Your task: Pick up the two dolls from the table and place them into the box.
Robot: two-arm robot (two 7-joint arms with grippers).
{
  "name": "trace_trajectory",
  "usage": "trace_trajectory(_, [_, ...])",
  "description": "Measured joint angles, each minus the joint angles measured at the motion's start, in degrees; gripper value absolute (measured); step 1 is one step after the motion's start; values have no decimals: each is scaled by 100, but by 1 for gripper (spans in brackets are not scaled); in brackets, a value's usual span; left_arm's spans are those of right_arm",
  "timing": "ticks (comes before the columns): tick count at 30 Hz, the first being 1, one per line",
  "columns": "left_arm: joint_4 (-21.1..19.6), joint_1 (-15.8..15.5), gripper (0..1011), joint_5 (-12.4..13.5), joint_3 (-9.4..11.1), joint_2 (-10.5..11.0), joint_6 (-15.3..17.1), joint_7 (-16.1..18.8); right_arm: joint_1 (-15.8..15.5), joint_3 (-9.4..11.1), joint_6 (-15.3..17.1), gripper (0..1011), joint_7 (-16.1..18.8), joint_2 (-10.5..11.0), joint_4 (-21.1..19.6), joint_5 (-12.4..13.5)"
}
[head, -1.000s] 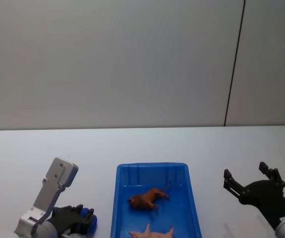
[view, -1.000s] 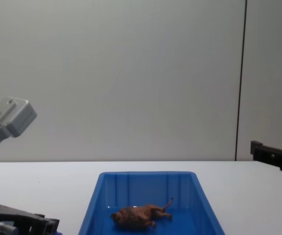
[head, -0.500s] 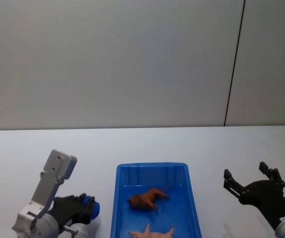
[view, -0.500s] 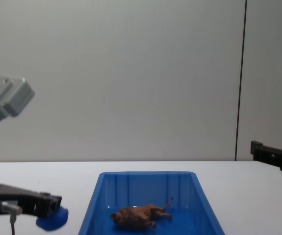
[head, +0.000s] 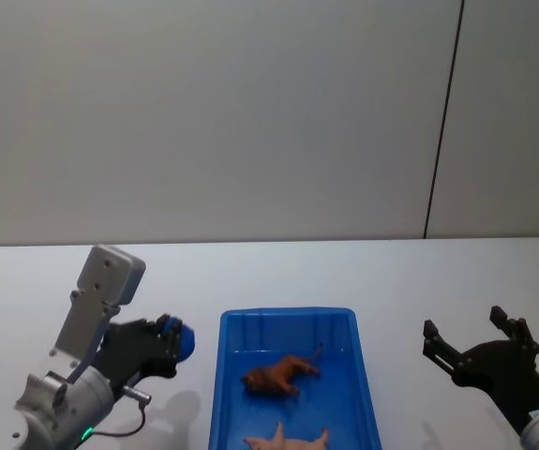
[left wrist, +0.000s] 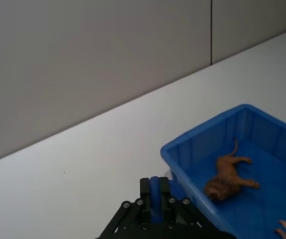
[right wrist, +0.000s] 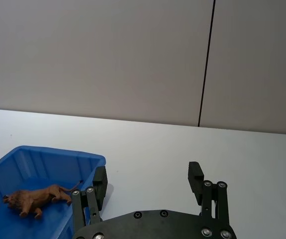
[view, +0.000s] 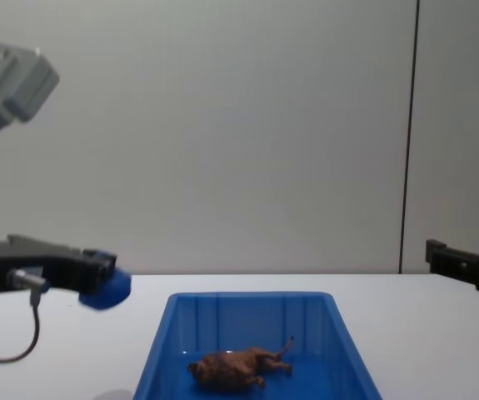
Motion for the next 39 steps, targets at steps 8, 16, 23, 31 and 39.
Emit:
trace_trajectory(8, [-102, -98, 69, 63, 0, -36, -317, -407, 0, 0, 0, 1001, 0, 0, 0, 0])
trace_trajectory(16, [-120, -186, 75, 26, 42, -96, -556, -900, 0, 0, 0, 1001, 0, 0, 0, 0])
trace_trajectory(23, [-83, -259, 263, -52, 114, -190, -707, -1345, 0, 0, 0, 1001, 0, 0, 0, 0])
trace_trajectory(31, [-44, -303, 513, -108, 180, -267, -805, -1632, 0, 0, 0, 1001, 0, 0, 0, 0])
trace_trajectory(39, [-24, -328, 771, -140, 220, -314, -862, -1802, 0, 0, 0, 1001, 0, 0, 0, 0])
